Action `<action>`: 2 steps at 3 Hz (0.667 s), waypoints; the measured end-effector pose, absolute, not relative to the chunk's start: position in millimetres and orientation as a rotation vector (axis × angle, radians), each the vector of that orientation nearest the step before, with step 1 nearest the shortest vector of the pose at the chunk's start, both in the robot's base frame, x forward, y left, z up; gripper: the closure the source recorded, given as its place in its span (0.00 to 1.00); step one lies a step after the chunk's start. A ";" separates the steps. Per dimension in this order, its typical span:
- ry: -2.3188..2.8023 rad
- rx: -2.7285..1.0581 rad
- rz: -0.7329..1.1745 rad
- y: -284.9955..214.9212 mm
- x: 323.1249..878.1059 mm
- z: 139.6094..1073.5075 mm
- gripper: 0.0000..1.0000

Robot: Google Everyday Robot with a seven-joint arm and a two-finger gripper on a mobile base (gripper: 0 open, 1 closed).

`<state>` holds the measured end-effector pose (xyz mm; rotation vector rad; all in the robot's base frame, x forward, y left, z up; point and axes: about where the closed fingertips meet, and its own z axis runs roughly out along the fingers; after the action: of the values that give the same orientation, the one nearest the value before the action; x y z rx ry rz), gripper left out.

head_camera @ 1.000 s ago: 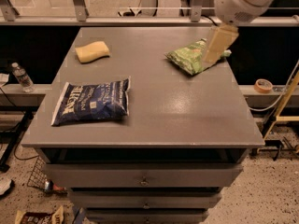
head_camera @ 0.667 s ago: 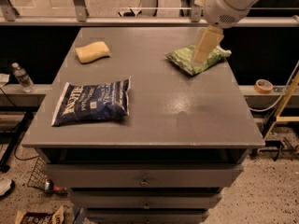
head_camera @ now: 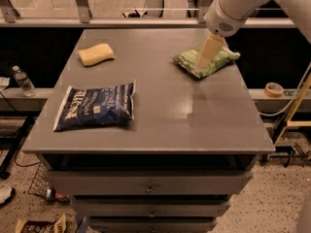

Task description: Pick green jalapeno chip bag

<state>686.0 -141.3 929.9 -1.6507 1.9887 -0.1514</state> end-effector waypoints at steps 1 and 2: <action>2.057 -1.621 -0.126 -146.7 700.8 909.6 0.00; 2.104 -1.625 -0.108 -147.6 704.9 889.0 0.00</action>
Offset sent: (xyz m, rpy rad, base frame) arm 0.0233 -0.0100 -0.0628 -0.0137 0.1337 -0.0873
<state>704.9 -147.6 889.0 -1.6246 2.1042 -0.1075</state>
